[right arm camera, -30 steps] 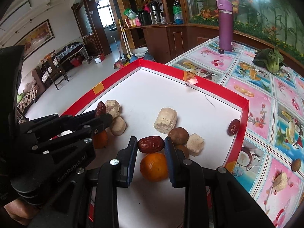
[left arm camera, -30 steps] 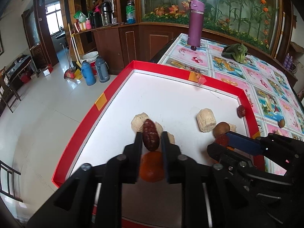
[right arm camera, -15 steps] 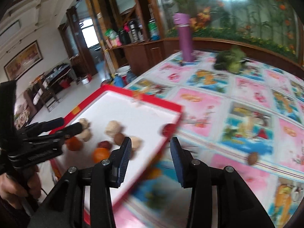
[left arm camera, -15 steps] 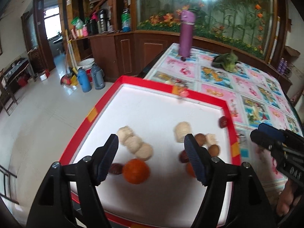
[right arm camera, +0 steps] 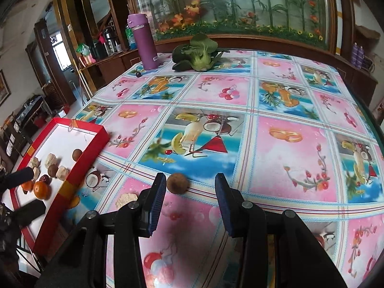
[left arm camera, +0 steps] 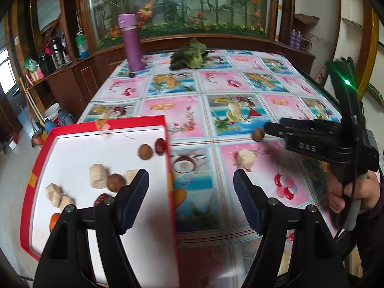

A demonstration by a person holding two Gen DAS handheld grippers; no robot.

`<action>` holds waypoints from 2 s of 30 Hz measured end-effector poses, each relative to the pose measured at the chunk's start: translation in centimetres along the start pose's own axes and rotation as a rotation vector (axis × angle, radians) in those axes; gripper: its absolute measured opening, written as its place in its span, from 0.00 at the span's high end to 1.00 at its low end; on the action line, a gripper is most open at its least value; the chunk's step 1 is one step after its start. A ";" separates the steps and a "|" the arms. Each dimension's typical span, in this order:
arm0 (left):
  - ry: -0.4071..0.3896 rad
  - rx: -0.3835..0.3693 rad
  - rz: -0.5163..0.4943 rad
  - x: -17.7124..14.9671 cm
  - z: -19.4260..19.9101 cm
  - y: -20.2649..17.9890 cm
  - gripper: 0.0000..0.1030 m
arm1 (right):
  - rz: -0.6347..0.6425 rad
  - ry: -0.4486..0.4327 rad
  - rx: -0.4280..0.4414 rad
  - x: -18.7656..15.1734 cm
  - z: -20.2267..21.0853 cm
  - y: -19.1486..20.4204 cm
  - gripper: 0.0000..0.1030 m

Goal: Organize fruits
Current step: 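Grasp a beige cube with the left gripper while the right gripper grasps a brown ball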

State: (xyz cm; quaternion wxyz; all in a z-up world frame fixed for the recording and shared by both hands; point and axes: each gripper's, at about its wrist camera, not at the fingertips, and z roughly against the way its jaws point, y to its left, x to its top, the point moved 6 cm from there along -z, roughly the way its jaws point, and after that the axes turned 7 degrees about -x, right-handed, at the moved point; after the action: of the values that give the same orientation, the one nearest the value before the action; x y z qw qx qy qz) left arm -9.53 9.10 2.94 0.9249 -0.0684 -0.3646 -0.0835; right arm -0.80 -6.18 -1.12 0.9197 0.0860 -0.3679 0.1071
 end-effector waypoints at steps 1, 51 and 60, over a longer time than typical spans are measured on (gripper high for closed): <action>0.007 -0.007 -0.001 0.1 -0.3 -0.3 0.28 | 0.004 0.001 0.001 -0.2 0.1 0.0 0.59; -0.001 -0.041 -0.030 2.5 -4.0 -5.1 0.71 | -0.061 -0.122 0.033 1.2 2.1 -1.6 0.80; -0.146 0.056 0.022 3.0 2.2 -0.8 0.71 | -0.031 -0.105 0.101 0.0 3.1 3.3 0.80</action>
State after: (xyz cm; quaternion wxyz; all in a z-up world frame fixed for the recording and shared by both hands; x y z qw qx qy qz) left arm -8.94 8.43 6.65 0.8982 -0.0525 -0.4325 -0.0581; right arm -3.73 -3.76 1.32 0.8951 0.1435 -0.4084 0.1065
